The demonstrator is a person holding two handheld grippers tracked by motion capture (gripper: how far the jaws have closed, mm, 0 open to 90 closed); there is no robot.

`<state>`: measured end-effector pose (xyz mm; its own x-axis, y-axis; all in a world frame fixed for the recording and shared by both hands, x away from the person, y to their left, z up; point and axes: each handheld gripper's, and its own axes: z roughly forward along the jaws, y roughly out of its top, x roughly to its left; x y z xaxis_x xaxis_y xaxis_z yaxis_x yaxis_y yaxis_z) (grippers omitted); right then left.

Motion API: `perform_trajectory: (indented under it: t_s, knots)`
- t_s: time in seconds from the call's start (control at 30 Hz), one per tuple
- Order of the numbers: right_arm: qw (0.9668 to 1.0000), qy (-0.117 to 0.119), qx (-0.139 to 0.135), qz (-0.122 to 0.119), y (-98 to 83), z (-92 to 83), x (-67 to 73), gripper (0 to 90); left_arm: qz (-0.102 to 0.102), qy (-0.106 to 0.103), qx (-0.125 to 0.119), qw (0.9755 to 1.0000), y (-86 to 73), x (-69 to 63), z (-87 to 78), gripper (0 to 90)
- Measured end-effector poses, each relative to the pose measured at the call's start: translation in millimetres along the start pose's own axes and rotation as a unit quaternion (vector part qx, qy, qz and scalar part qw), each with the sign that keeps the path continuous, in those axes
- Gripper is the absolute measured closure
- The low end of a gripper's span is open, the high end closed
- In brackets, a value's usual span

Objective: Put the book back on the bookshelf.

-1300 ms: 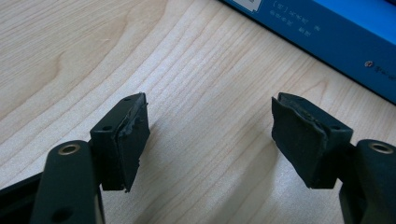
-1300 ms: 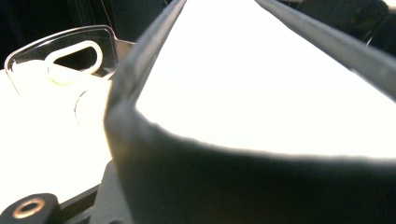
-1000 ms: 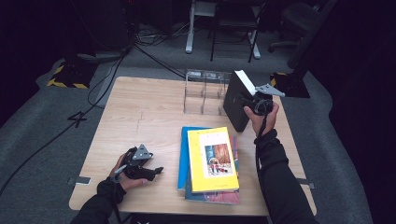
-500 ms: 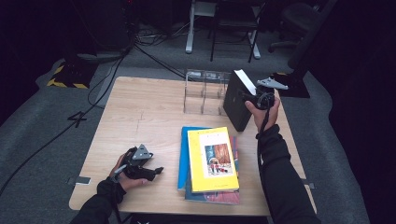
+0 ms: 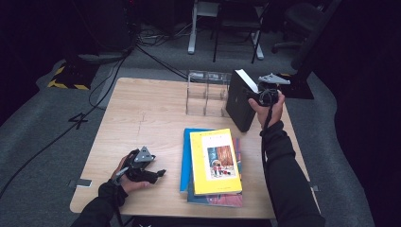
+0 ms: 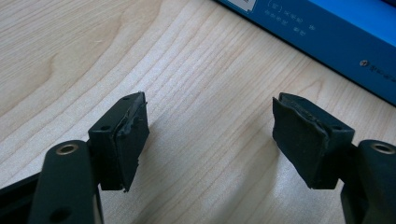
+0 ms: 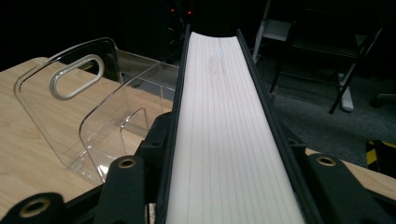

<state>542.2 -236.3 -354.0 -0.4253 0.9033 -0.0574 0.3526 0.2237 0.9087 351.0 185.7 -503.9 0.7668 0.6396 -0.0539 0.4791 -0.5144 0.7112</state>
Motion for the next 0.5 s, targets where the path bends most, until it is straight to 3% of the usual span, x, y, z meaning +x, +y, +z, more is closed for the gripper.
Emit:
perform_trajectory:
  t_s: [0.33,0.5]
  knots:
    - [0.9994,-0.027,-0.023,0.001,22.5,13.5,9.4,53.4,0.008,-0.009,-0.002,0.9999,-1.3,-2.4,-1.2,28.6]
    - [0.9987,-0.033,-0.037,0.011,30.5,21.4,6.4,53.4,0.006,-0.015,-0.005,0.9999,-2.0,-3.4,-1.6,28.7]
